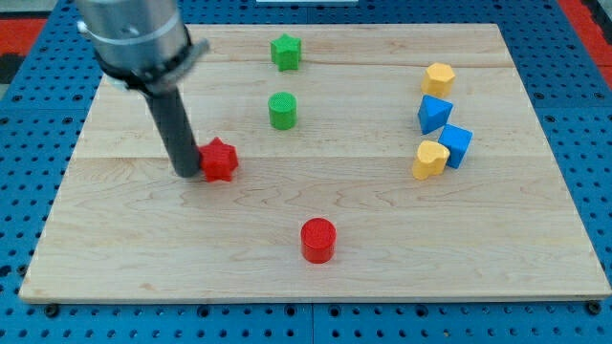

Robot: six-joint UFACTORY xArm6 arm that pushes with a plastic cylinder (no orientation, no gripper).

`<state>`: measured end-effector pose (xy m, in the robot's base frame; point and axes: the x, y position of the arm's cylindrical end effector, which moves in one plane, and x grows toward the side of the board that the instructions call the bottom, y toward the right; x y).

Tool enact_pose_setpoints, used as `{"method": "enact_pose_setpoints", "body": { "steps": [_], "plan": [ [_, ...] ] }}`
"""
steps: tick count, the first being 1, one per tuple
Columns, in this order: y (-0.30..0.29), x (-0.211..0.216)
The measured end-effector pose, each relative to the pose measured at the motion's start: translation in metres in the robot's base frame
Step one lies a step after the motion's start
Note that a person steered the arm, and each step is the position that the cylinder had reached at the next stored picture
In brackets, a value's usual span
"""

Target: Move the arm vertically above the red blocks

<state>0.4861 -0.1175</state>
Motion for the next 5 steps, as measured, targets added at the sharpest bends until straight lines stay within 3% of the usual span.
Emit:
{"method": "enact_pose_setpoints", "body": {
  "steps": [1,2,3,4,5],
  "plan": [
    [-0.028,-0.015],
    [-0.106,-0.061],
    [-0.016,-0.09],
    [0.048,0.02],
    [0.078,0.007]
  ]
}}
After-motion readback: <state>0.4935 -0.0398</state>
